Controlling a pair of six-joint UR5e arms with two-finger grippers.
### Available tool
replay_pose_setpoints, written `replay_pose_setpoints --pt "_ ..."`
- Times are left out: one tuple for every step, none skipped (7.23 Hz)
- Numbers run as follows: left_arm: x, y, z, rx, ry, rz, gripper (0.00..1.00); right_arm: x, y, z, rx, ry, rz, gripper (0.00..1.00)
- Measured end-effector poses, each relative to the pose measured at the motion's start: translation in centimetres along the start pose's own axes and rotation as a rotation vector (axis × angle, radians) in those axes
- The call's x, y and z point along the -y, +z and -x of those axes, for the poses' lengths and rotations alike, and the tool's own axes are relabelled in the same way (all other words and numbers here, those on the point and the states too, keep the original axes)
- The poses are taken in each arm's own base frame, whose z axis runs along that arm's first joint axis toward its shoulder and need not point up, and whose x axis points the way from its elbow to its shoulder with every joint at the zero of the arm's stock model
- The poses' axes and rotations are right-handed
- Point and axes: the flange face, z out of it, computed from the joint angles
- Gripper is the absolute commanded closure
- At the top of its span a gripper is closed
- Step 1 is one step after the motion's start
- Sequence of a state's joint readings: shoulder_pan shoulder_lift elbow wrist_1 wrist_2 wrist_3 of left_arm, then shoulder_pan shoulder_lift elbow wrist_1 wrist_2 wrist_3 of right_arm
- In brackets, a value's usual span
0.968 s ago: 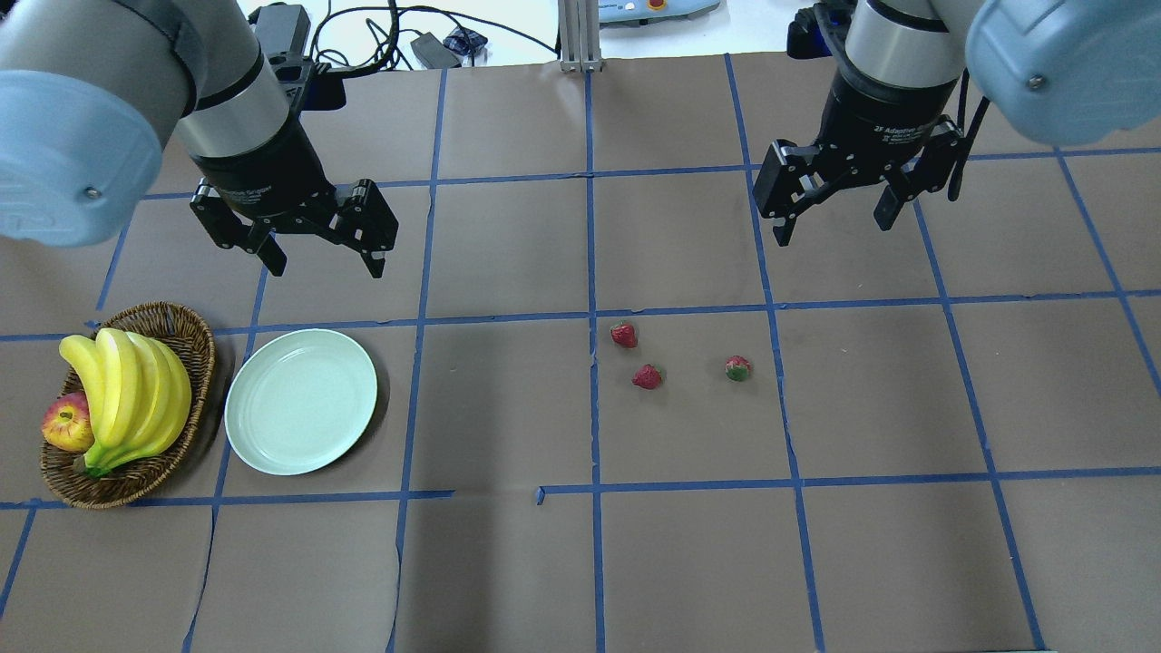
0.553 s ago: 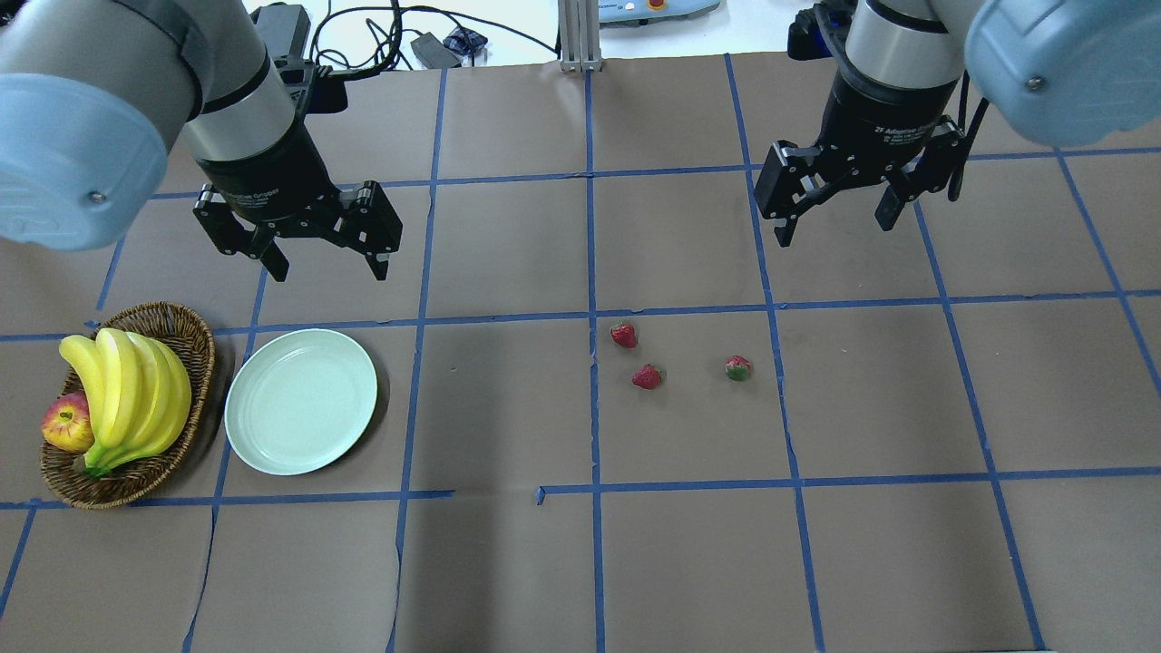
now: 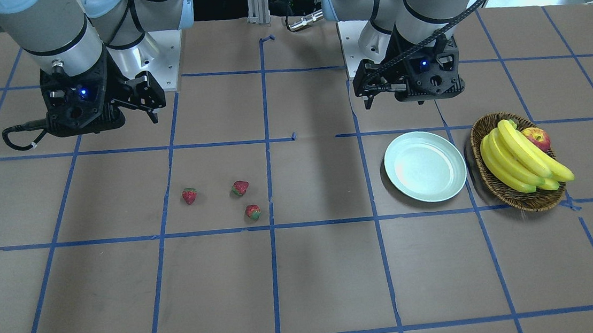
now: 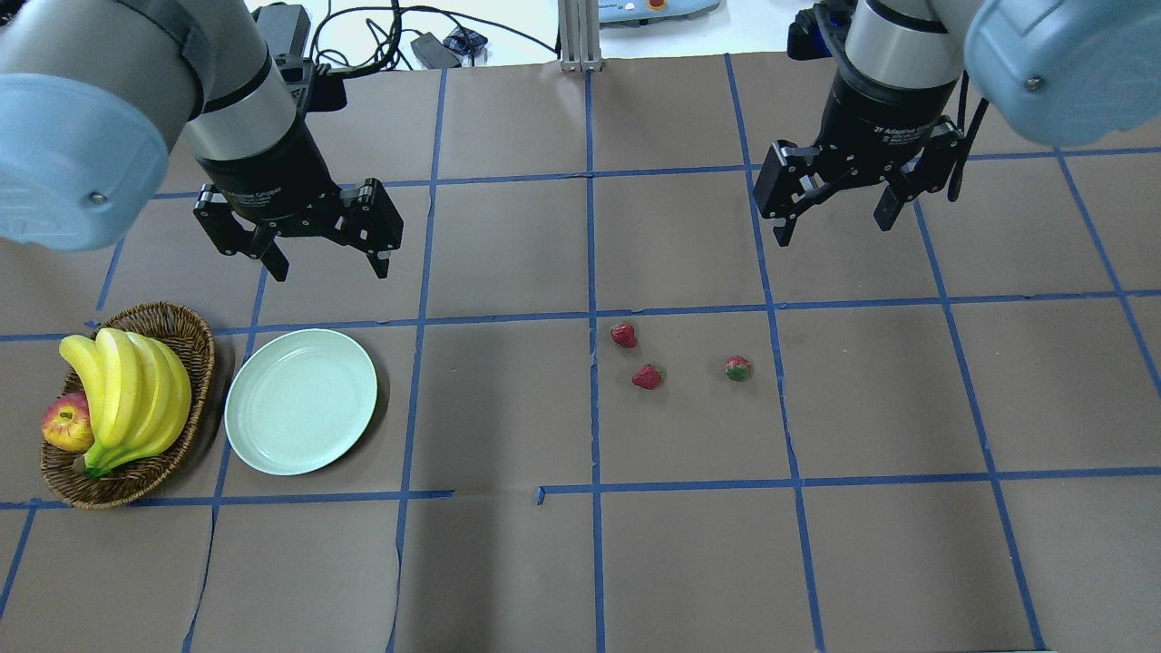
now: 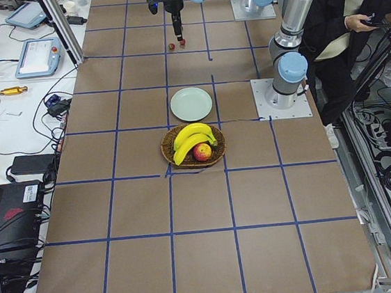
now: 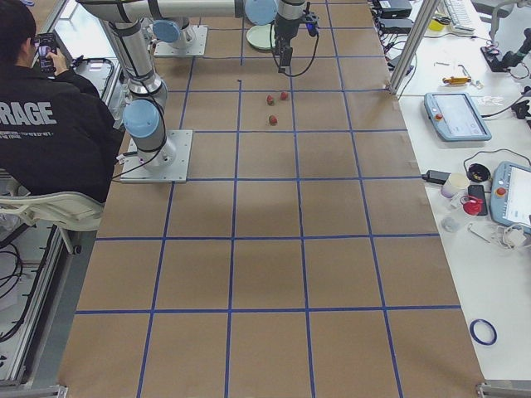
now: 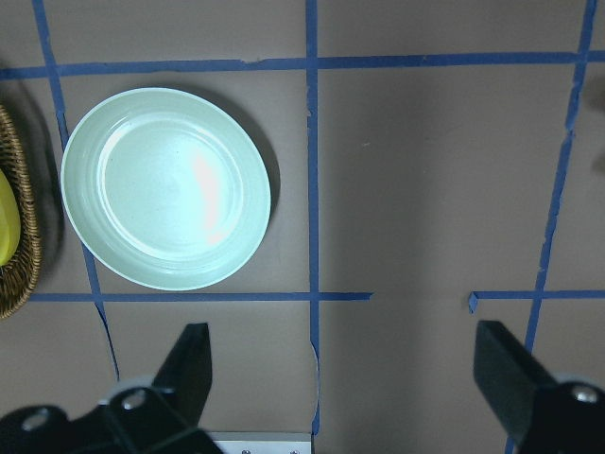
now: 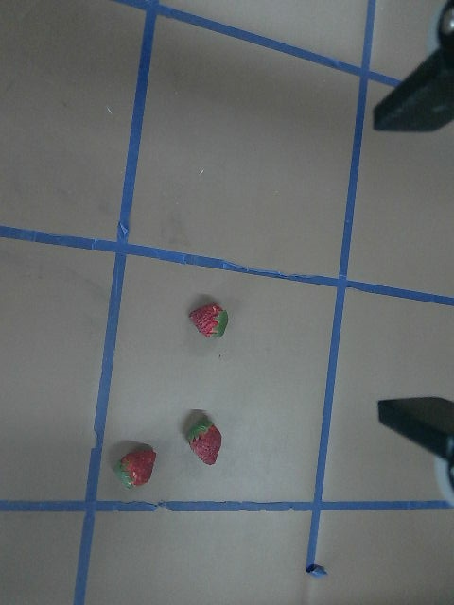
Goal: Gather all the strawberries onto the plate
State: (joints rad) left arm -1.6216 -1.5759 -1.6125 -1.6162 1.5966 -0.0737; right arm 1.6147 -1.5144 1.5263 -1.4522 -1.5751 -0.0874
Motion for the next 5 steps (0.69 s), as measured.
replay_pose_setpoints --pt "-0.03 -0.02 -0.09 -0.001 -0.002 -0.001 0.0 0.1 0.15 -0.01 -0.002 0.0 0.004 0.0" --pt "-0.08 -0.01 -0.18 -0.001 -0.002 0.0 0.0 0.16 0.22 0.0 -0.001 -0.001 0.006 0.0" --pt "-0.13 0.02 -0.27 -0.001 -0.001 0.002 0.0 0.19 0.27 -0.01 -0.002 -0.001 0.007 0.0" --pt "-0.14 0.04 -0.3 0.0 -0.001 0.002 0.0 0.2 0.31 -0.04 -0.005 -0.001 0.009 0.0" --pt "-0.08 0.13 -0.3 0.001 -0.001 0.004 0.0 0.22 0.37 0.0 -0.004 -0.001 0.01 0.0"
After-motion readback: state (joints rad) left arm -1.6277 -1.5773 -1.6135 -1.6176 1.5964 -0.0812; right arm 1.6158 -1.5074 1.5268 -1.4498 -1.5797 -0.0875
